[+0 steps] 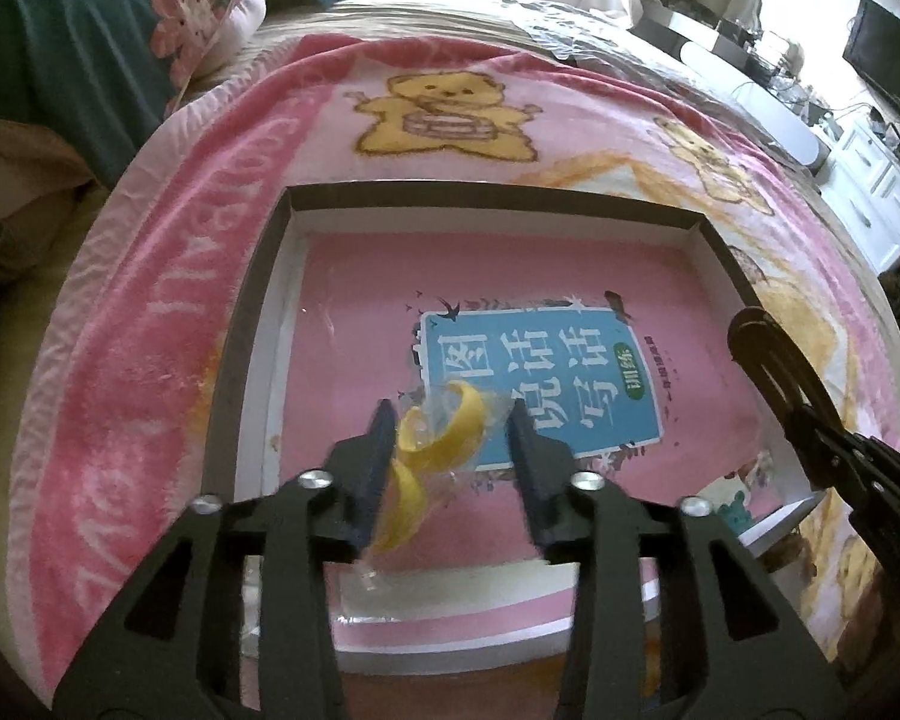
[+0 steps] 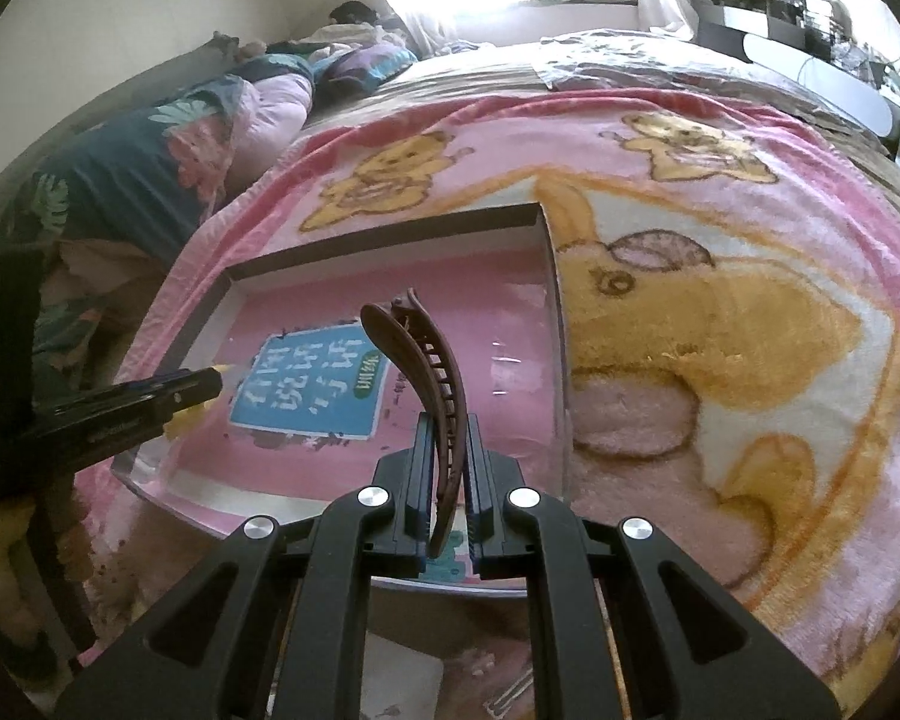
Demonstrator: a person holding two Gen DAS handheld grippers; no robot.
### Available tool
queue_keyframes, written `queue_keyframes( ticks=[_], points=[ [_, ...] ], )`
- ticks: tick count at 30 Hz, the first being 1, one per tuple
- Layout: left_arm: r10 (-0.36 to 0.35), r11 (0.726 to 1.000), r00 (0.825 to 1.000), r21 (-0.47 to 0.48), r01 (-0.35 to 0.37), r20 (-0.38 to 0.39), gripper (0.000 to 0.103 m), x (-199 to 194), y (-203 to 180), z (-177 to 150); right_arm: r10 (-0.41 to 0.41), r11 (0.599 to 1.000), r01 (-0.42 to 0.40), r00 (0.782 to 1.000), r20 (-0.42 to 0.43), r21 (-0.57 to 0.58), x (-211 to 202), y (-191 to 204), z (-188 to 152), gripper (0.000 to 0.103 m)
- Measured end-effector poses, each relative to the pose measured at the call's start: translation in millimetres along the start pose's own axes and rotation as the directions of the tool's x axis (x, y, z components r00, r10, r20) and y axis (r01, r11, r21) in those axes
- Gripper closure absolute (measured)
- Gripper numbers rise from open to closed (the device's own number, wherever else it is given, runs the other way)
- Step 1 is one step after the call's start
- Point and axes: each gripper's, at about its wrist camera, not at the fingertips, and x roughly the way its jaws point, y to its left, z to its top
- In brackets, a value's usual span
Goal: Organize jewelry
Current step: 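Open both tools to drop the bangles and brown clip into the box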
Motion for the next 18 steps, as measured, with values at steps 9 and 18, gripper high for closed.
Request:
queue_keyframes(
  ticks=[9, 18],
  points=[
    [0.002, 1.0, 0.998, -0.003, -0.002, 0.055, 0.031, -35.2, -0.6, -9.4, 0.019, 1.0, -0.018, 0.999, -0.04, 0.019, 7.0, -2.3, -1.5, 0.093],
    [-0.011, 1.0, 0.994, -0.025, 0.013, 0.106, 0.014, -73.1, -1.3, -18.7, 0.034, 0.999, -0.034, 0.999, 0.017, -0.024, -22.1, 9.7, -1.8, 0.07]
  ],
)
